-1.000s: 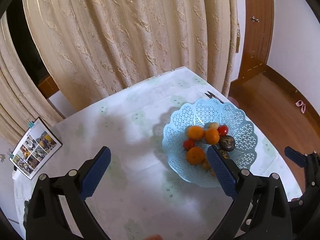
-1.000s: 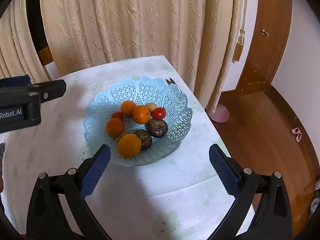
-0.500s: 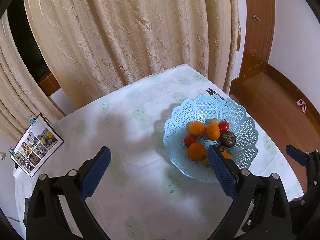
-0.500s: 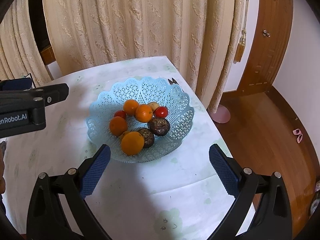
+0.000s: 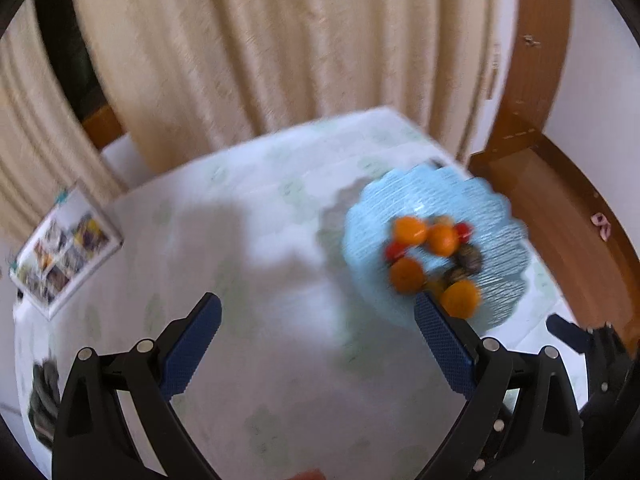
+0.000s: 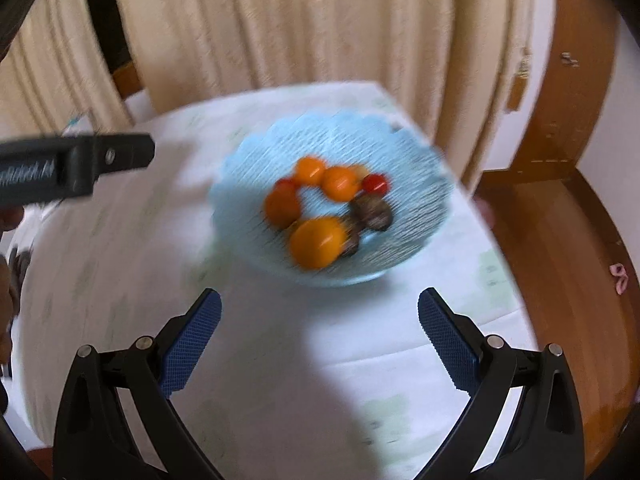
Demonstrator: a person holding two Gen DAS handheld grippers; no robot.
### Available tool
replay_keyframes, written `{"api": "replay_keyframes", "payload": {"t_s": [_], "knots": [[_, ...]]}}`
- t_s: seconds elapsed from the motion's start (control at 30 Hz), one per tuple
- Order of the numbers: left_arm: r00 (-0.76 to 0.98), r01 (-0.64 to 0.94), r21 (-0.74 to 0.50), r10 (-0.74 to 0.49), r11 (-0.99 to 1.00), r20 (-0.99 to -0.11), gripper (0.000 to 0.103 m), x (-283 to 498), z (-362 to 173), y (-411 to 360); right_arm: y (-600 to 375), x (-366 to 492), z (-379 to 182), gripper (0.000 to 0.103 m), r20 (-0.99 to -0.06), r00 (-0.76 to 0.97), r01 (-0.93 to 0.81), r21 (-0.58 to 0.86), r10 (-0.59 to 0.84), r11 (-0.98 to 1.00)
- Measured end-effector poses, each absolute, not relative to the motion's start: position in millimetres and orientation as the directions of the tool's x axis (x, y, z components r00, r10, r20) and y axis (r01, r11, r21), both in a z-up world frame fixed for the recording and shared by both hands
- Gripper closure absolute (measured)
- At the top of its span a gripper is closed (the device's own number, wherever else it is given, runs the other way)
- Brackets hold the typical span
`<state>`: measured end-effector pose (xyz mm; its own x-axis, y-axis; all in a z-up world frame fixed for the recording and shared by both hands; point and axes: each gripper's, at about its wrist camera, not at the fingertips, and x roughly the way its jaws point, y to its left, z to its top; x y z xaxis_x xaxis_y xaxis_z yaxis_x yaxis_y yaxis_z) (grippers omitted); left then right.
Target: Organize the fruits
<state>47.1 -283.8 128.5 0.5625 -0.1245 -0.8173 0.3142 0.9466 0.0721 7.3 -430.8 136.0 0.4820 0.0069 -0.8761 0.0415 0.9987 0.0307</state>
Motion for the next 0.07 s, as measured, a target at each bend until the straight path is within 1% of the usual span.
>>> {"api": "replay_keyframes", "payload": {"t_s": [0.07], "knots": [[0.531, 0.249, 0.068, -0.078, 0.966, -0.844, 0.007, 49.4, 108.4, -259.3, -416.0, 6.1, 119.6, 0.003, -0.895, 0.446, -0.009, 0.034, 0.034, 0.999]]}}
